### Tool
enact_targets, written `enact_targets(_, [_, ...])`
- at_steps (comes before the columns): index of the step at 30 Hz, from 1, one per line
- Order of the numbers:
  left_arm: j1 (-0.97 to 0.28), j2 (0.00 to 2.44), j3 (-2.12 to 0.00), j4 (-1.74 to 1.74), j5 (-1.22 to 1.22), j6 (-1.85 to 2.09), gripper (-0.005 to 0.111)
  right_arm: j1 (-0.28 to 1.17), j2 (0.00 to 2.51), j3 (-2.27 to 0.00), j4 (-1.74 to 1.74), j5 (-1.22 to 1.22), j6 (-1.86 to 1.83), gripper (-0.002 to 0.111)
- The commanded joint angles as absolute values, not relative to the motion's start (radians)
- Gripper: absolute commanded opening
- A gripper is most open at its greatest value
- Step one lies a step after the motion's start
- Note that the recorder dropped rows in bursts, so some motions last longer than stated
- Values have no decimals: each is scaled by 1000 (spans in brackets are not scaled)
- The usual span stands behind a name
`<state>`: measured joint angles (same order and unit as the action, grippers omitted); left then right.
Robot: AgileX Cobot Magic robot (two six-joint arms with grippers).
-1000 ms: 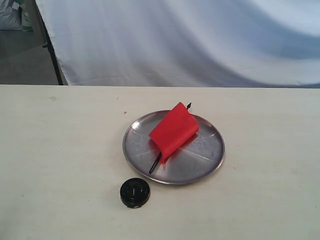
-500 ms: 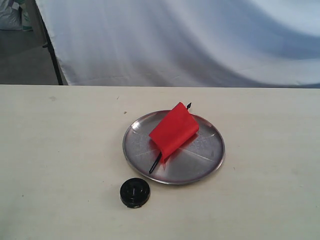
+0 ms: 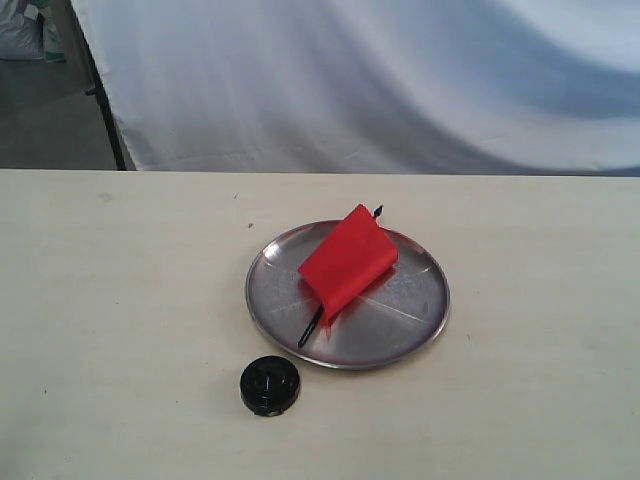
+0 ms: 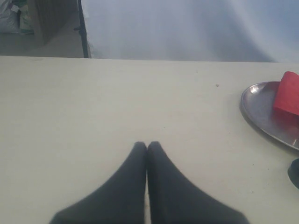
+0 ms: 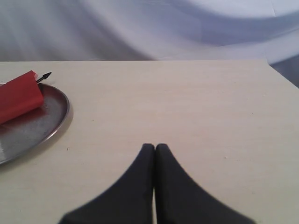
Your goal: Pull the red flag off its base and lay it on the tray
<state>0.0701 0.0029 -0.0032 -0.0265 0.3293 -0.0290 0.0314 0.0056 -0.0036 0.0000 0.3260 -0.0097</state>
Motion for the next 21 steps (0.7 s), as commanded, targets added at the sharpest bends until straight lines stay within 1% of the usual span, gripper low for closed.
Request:
enact_targets(1, [71, 0, 0, -30, 324, -30, 0, 25, 0, 0, 9, 328, -19, 0])
enact_targets(14, [71, 0, 0, -30, 324, -30, 0, 27, 0, 0, 19, 323, -8, 0])
enact_targets(21, [71, 0, 0, -30, 324, -30, 0, 88, 0, 0, 26, 323, -8, 0])
